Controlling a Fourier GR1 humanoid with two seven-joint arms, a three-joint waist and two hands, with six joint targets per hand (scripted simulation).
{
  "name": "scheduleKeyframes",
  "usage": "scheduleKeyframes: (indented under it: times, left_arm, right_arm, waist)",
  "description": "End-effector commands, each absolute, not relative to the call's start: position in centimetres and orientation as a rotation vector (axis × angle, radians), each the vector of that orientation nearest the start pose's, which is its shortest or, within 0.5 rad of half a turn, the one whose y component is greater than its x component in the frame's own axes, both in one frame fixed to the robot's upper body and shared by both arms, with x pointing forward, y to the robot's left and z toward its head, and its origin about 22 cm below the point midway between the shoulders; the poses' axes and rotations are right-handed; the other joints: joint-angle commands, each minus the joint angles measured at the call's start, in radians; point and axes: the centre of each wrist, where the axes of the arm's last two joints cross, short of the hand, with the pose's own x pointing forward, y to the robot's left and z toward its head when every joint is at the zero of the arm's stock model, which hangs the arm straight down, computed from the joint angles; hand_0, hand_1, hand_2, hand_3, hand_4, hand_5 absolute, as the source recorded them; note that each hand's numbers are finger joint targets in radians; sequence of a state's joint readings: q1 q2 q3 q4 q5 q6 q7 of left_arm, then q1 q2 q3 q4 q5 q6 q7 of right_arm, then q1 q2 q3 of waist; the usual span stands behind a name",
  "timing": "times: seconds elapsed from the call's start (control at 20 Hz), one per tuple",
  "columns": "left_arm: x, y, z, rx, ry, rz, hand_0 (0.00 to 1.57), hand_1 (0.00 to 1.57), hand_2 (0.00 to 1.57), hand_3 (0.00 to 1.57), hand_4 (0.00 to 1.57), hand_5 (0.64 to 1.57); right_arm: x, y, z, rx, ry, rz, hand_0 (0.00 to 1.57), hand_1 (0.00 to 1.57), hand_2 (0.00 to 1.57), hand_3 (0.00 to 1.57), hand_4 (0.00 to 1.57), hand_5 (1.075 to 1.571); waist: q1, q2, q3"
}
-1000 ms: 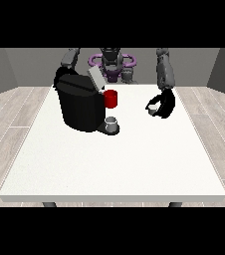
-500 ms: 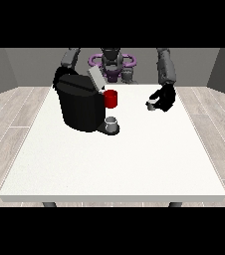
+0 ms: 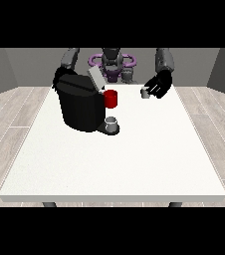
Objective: Insert the coffee pod into the coffee machine and close the lid
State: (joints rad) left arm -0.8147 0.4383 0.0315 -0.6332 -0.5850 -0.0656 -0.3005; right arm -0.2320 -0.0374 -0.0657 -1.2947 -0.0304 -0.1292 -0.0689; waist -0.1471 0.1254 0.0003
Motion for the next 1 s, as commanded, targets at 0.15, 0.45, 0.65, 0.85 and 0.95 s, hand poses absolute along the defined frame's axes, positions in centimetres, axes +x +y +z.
scheduleKeyframes:
  times: [0.15,0.45,0.65,0.85,0.95]
  left_arm:
    - [43.6,30.9,14.3,0.638,-1.617,-0.931,1.25,1.25,1.33,1.28,0.54,1.571]
    - [44.2,29.5,15.4,0.683,-1.583,-0.917,1.26,1.26,1.33,1.28,0.54,1.571]
    - [45.2,28.6,18.7,0.685,-1.614,-0.822,1.25,1.25,1.29,1.24,0.51,1.571]
    - [45.4,28.9,21.0,0.695,-1.64,-0.795,1.24,1.24,1.26,1.2,0.48,1.571]
    - [45.5,28.6,21.3,0.695,-1.677,-0.815,1.28,1.28,1.33,1.27,0.48,1.571]
  right_arm:
    - [30.2,-22.7,-1.1,-0.058,-1.636,-0.064,0.0,0.0,0.0,0.0,0.49,1.571]
    - [29.9,-20.6,0.0,-0.019,-1.613,-0.04,0.0,0.0,0.0,0.0,0.5,1.571]
    - [31.0,-19.1,2.2,-0.001,-1.645,-0.014,0.0,0.0,0.0,0.0,0.52,1.571]
    - [31.0,-19.9,2.7,-0.028,-1.679,0.006,0.0,0.0,0.0,0.0,0.49,1.571]
    - [30.3,-18.5,2.3,-0.026,-1.673,0.001,0.0,0.0,0.0,0.0,0.51,1.571]
  waist:
    - [-0.025,0.042,0.0]
    - [-0.076,-0.019,-0.0003]
    - [-0.11,0.025,-0.0003]
    - [-0.133,0.05,-0.0003]
    - [-0.145,0.066,-0.0004]
